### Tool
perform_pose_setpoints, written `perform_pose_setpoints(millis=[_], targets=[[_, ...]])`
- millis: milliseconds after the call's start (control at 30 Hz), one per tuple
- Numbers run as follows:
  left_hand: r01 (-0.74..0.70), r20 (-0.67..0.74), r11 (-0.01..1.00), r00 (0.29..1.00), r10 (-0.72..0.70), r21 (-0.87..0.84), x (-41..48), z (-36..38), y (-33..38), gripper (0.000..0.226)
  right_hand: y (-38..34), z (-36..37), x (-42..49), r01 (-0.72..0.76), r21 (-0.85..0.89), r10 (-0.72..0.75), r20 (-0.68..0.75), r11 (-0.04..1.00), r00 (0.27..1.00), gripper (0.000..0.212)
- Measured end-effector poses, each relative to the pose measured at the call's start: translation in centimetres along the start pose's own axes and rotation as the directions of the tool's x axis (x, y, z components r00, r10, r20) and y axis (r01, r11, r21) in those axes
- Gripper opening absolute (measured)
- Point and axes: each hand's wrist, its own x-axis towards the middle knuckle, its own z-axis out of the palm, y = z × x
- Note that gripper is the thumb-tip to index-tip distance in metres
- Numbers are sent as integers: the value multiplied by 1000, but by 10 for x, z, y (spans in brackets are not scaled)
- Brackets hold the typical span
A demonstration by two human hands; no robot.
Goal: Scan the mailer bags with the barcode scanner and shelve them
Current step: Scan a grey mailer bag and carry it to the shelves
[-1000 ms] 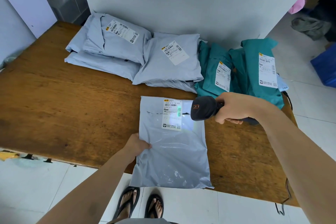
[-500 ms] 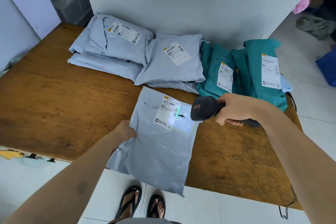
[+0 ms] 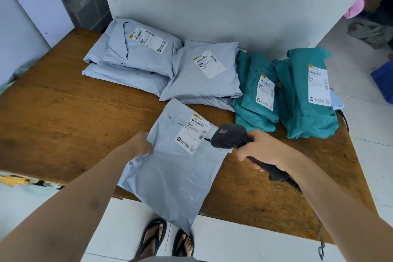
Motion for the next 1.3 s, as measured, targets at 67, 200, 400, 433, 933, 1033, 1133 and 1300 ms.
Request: perform_pose_setpoints(millis=[67,200,400,433,933,1033,1133,1300], targets=[[-2,4,1000,1000,2,24,0,-5,1,47,5,7,-1,-3,28,4,-3,1000,1000,16],[-35,-1,997,999,35,74,-2,-13,3,41,6,13,-2,-19,46,19,-11,999,1000,19],[-57,-10,995,998,58,79,-5,-15,5,36,5,13,-3,-36,89,39,-24,995,999,17],[-57,-10,995,998,58,78,-5,-16,5,37,4,14,-4,-38,98,41,-26,994,999,17],[-64,-40,997,997,66,48,-10,-21,9,34,-1,22,-16,-92,236,94,1,967,996,13],[-59,-37,997,998,60,41,-9,-21,10,33,-2,22,-20,-84,244,84,7,966,996,14],[-49,-42,998,998,51,37,-8,-21,10,35,-2,21,-21,-75,241,76,3,968,997,16],[3,-16,1000,1000,-3,-24,-5,-22,4,42,13,30,-4,-50,145,76,-176,988,981,8]])
